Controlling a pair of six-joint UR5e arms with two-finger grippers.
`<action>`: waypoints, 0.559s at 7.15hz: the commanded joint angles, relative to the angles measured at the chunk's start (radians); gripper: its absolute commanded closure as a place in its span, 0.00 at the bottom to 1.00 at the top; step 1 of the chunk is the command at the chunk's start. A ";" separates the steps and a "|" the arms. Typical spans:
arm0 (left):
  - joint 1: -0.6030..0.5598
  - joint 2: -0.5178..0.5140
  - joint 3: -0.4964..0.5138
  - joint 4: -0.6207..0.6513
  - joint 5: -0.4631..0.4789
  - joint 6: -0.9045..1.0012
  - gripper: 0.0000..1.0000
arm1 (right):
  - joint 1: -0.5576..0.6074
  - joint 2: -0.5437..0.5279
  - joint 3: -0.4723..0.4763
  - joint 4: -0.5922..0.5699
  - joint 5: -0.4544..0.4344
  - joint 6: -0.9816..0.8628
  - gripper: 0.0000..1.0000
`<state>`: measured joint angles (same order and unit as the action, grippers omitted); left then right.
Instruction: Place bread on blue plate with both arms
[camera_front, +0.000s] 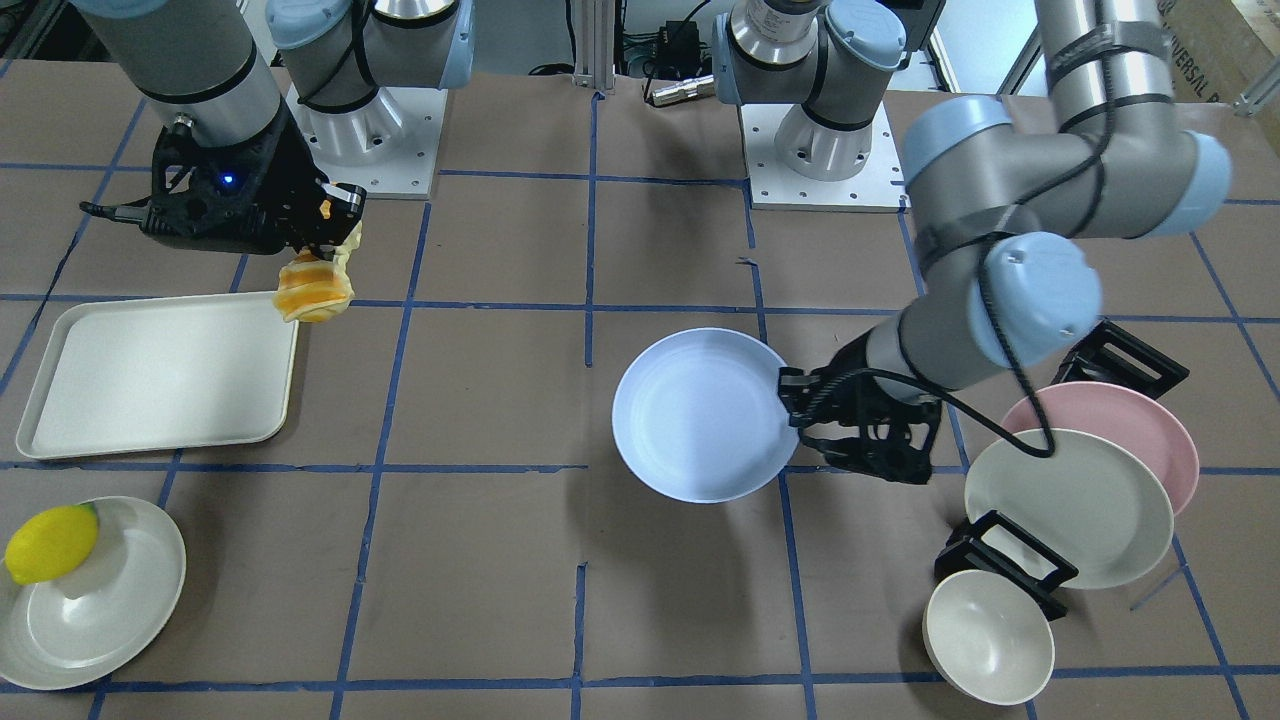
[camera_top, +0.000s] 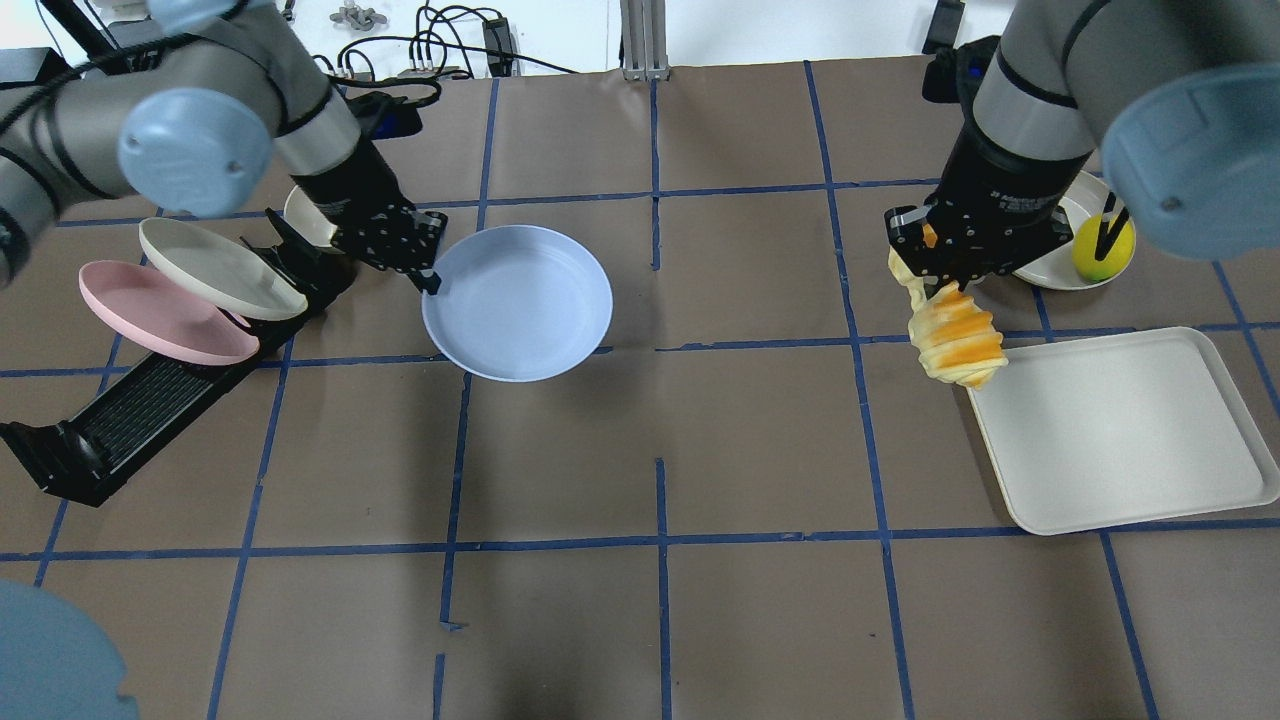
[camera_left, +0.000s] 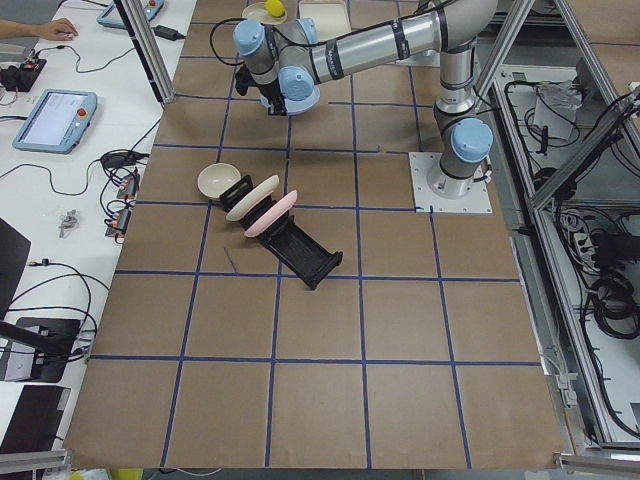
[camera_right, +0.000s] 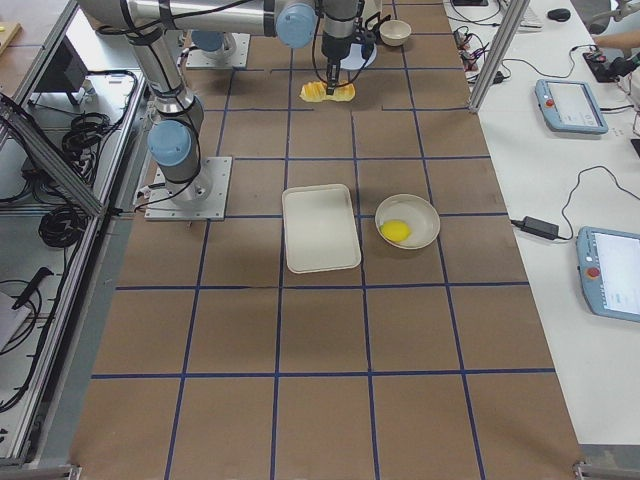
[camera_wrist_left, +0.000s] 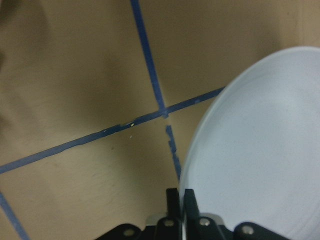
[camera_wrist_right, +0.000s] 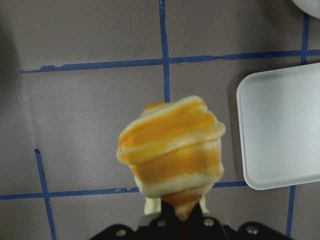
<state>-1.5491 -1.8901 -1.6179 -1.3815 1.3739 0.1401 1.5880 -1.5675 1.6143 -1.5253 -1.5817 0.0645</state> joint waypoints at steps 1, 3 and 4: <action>-0.148 -0.004 -0.050 0.087 -0.030 -0.288 0.99 | 0.102 0.072 -0.092 0.051 -0.059 0.061 0.93; -0.230 -0.017 -0.075 0.168 -0.055 -0.413 0.99 | 0.118 0.073 -0.068 0.054 -0.052 0.061 0.94; -0.249 -0.018 -0.114 0.202 -0.050 -0.401 0.86 | 0.118 0.075 -0.068 0.051 -0.058 0.057 0.94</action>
<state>-1.7641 -1.9039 -1.6944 -1.2221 1.3238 -0.2459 1.7010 -1.4954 1.5425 -1.4720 -1.6354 0.1235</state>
